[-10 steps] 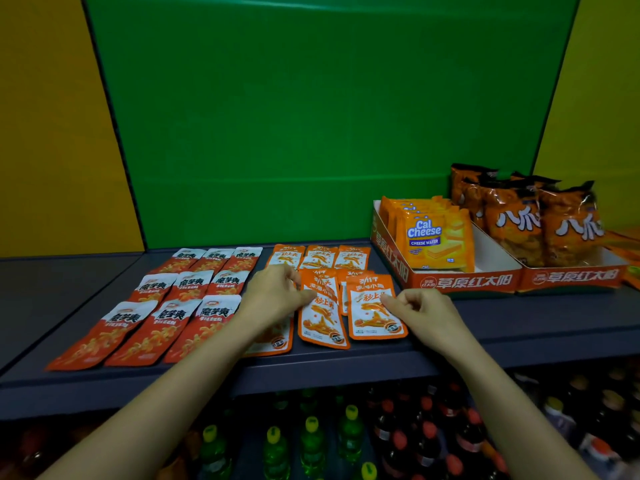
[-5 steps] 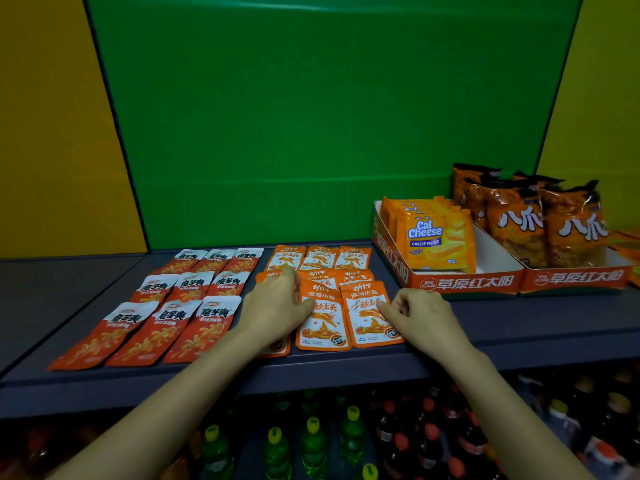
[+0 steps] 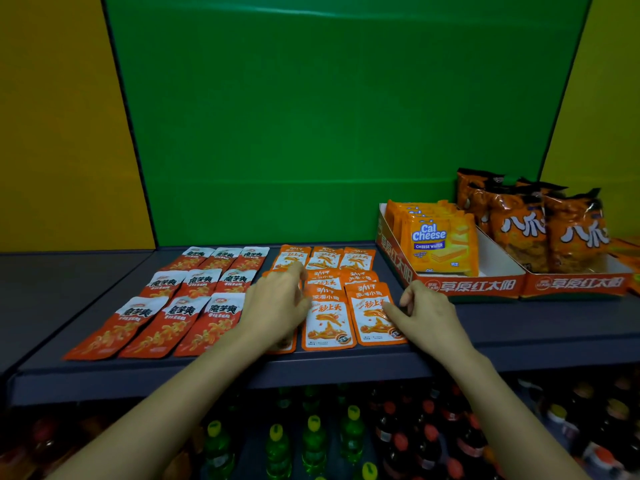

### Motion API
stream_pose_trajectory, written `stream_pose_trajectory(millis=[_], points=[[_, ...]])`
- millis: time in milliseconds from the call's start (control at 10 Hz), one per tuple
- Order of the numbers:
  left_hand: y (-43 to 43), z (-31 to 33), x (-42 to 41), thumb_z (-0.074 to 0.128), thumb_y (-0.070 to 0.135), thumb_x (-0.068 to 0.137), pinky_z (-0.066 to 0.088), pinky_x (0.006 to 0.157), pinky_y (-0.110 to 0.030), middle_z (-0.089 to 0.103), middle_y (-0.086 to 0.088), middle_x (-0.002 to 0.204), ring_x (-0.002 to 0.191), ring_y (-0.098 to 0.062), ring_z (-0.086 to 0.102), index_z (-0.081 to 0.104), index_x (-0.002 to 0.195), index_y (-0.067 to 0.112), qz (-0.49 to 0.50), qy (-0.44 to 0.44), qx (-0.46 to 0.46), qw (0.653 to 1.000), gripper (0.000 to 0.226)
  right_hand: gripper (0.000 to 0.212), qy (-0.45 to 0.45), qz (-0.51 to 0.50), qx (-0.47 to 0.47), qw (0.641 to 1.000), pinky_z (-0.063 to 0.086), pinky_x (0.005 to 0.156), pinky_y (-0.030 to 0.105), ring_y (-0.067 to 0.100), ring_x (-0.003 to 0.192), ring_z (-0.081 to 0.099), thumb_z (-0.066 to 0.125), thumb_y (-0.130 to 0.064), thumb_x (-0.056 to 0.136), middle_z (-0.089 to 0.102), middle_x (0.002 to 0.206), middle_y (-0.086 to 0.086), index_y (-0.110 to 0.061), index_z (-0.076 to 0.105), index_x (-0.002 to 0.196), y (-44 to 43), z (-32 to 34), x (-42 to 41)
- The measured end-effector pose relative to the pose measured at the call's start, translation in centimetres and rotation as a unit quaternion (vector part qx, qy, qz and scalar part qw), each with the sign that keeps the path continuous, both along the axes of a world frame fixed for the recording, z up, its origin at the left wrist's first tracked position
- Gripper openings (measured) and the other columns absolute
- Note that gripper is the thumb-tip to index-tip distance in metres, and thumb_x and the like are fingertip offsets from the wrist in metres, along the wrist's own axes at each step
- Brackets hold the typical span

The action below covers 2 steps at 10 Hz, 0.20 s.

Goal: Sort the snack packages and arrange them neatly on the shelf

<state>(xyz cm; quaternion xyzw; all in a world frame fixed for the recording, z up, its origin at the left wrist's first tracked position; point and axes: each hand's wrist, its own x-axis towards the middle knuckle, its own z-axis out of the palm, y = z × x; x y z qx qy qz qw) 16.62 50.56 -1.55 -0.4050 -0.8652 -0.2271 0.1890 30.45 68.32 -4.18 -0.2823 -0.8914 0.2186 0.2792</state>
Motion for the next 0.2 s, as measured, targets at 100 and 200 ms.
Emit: stream_pose_trajectory(millis=[100, 200], points=[[-1.5, 1.0, -0.3, 0.058, 0.028, 0.088, 0.037, 0.062, -0.028, 0.065, 0.006, 0.083, 0.078, -0.019, 0.057, 0.052, 0.111, 0.019, -0.004, 0.018, 0.030, 0.999, 0.025, 0.028, 0.018, 0.017, -0.008, 1.000, 0.030, 0.052, 0.021, 0.010, 0.066, 0.049, 0.063, -0.039, 0.085, 0.048, 0.069, -0.006, -0.016, 0.047, 0.086, 0.1, -0.1, 0.2], [-3.4, 1.9, -0.9, 0.061, 0.026, 0.086, 0.037, 0.062, -0.029, 0.058, 0.012, 0.072, 0.070, -0.018, 0.053, 0.056, 0.104, 0.018, -0.008, 0.022, 0.103, 0.994, 0.021, 0.025, 0.056, 0.023, -0.038, 0.997, 0.033, 0.054, 0.024, 0.013, 0.067, 0.051, 0.062, -0.037, 0.086, 0.051, 0.069, -0.002, -0.016, 0.048, 0.088, 0.1, 0.2, 0.7]])
